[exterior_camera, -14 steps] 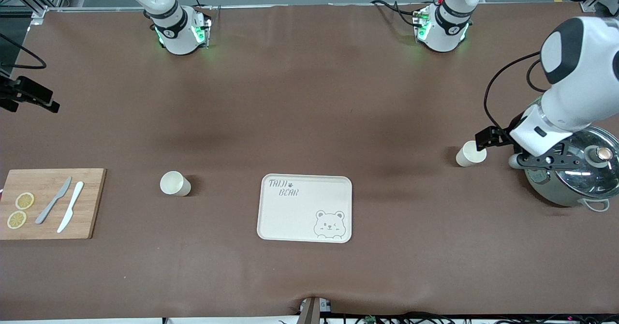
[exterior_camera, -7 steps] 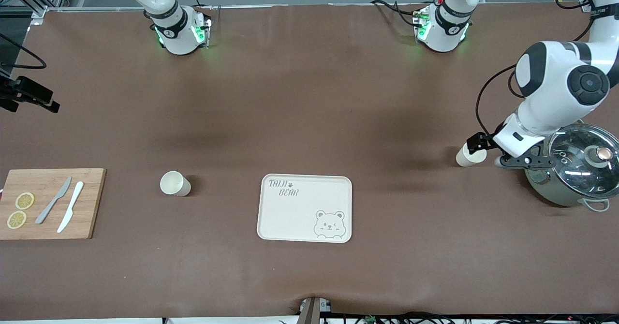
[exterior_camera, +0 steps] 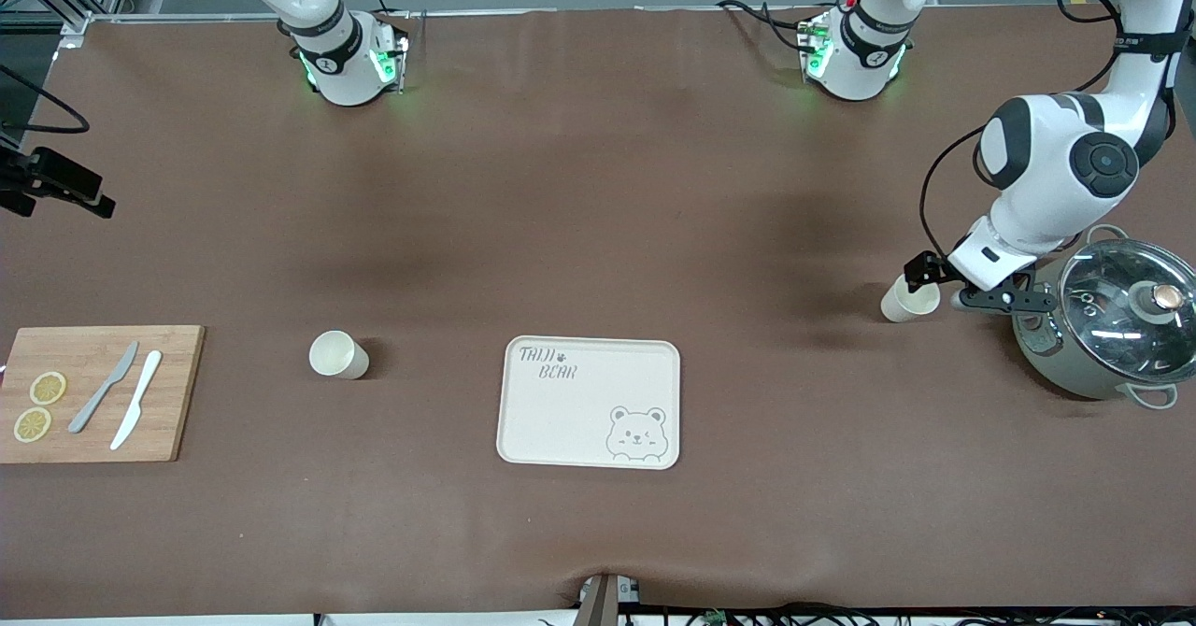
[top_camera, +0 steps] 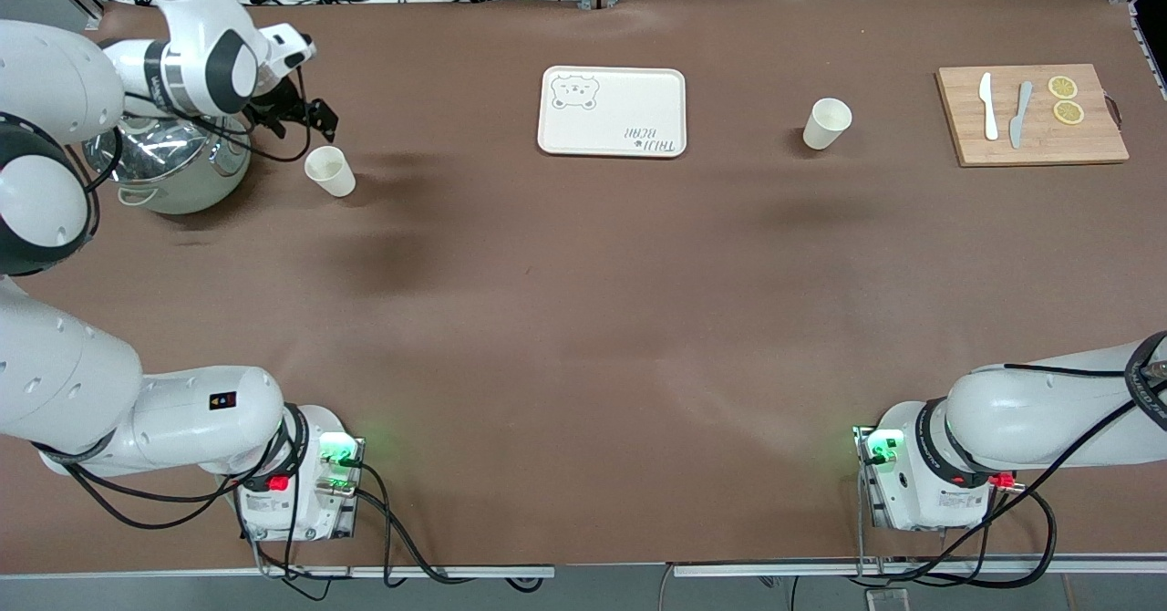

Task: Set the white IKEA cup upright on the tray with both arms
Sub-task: 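Lower the left gripper around the cup and close it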

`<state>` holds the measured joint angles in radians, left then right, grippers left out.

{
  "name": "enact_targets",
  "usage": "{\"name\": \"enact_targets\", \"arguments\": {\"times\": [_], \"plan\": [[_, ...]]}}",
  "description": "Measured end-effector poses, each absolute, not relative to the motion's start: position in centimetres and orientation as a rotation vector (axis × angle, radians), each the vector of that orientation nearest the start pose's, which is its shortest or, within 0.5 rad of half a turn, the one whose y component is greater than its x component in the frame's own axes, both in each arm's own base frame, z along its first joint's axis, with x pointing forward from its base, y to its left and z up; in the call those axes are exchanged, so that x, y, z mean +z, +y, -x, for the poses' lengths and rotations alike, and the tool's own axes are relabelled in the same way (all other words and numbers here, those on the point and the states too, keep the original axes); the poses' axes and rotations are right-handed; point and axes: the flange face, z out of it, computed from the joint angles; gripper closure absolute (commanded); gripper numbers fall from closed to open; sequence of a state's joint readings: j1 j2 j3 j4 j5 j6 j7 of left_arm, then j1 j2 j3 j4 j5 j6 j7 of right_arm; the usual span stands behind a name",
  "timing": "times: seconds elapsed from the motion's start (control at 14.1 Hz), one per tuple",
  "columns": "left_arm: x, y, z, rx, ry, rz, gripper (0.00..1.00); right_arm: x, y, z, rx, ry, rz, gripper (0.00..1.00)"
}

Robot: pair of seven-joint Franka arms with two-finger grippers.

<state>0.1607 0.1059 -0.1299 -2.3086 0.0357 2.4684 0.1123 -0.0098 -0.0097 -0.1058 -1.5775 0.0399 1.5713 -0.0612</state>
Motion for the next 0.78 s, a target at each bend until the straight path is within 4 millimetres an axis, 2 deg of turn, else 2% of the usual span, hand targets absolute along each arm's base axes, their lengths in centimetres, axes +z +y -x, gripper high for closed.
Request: {"name": "enact_targets", "arguments": {"times": [0.21,0.57,0.78], "plan": [[28.7,3.4,-51.4,-0.096,0.181,3.121,0.00,62.7,-6.0,-54.8,-0.011,0.084,3.100,0.00],[24.7,3.4,-50.8,-0.132,0.180,3.130,0.00,62.7,-6.0,-54.8,-0.011,0.083,3.100,0.00],[23.5,3.8,-50.8,-0.133,0.190,3.133,0.00,62.7,-6.0,-54.8,-0.011,0.083,3.100,0.00]]}}
